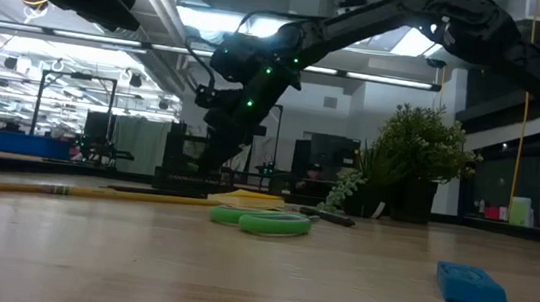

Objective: Pick and place office supplies into organizer
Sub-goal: Put the green eraser into the black desk organizer, then put the bottom yellow pencil into the black desk organizer

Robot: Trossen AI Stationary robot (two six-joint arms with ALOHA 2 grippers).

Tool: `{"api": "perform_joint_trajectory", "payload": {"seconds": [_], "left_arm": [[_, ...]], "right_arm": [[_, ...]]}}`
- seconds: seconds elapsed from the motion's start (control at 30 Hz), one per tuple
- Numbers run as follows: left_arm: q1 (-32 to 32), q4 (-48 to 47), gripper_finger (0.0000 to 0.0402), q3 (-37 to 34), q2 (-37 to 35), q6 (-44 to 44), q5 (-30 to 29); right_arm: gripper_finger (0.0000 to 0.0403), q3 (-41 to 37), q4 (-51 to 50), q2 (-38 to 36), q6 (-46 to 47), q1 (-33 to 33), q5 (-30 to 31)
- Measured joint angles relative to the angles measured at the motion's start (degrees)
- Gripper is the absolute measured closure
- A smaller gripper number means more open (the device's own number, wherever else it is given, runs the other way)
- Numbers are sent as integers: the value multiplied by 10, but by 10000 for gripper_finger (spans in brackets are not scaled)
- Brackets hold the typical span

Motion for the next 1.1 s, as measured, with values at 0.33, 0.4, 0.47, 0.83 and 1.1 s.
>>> {"api": "perform_joint_trajectory", "payload": {"seconds": [0.33, 0.4, 0.47, 0.83, 1.1], "left_arm": [[0, 0, 399, 0, 0, 2, 0], [0, 0, 399, 0, 0, 0, 0], [0, 0, 398, 0, 0, -1, 0], [0, -6, 398, 0, 0, -2, 0], [0, -6, 399, 0, 0, -2, 0]], "right_arm": [[298, 0, -9, 0, -1, 0, -1], [278, 0, -8, -1, 0, 0, -1], [258, 0, -7, -1, 5, 0, -1], [206, 2, -1, -4, 10, 0, 3], [210, 2, -2, -4, -2, 0, 1]]}}
